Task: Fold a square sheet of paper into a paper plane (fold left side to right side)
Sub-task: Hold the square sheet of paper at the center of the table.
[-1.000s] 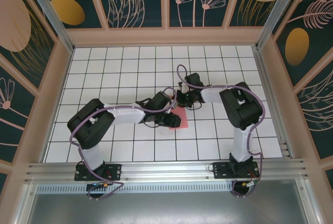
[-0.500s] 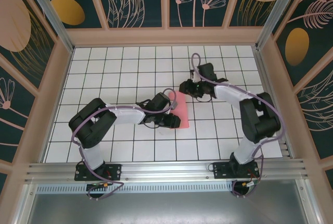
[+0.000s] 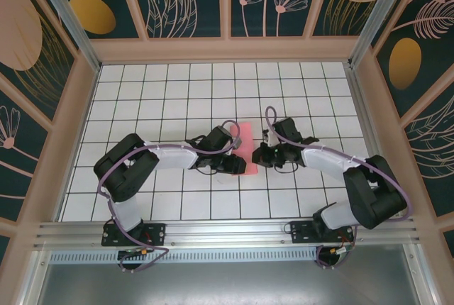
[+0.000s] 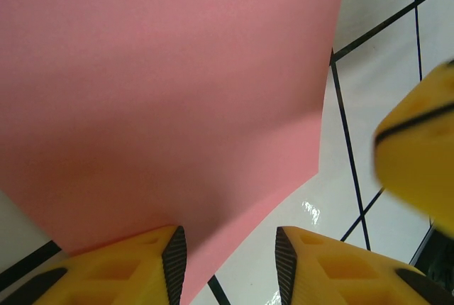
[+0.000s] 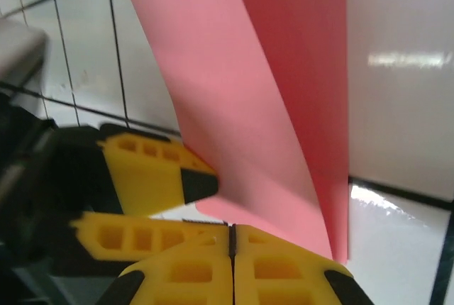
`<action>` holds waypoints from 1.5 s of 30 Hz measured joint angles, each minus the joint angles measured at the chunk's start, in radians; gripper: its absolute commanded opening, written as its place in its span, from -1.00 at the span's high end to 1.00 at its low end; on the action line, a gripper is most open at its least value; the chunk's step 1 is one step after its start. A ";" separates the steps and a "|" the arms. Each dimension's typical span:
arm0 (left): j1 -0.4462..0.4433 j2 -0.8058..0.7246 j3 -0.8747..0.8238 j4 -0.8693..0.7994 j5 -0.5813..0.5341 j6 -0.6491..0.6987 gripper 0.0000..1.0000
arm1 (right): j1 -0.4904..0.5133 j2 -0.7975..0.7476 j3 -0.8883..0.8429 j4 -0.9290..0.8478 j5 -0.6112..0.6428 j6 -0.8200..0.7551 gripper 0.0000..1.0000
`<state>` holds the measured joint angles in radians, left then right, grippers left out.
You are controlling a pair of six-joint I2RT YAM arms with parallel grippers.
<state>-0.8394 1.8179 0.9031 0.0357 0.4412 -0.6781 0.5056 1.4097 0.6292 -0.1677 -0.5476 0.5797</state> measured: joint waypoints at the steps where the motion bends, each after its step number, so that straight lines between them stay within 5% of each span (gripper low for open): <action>1: 0.000 0.000 0.000 0.001 0.000 -0.001 0.17 | 0.003 0.001 -0.013 0.006 -0.001 0.008 0.86; 14: 0.002 0.000 0.015 0.005 0.000 -0.020 0.07 | 0.007 0.149 0.016 0.033 0.066 0.021 0.87; 33: 0.094 0.092 0.185 -0.022 -0.039 -0.002 0.07 | 0.013 0.164 0.045 -0.002 0.088 -0.018 0.87; 45: 0.107 0.113 0.211 -0.048 -0.062 0.020 0.07 | 0.013 0.148 0.058 -0.006 0.112 -0.029 0.59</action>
<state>-0.7326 1.9312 1.1137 -0.0120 0.3794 -0.6579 0.5186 1.5574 0.6876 -0.1741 -0.4355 0.5503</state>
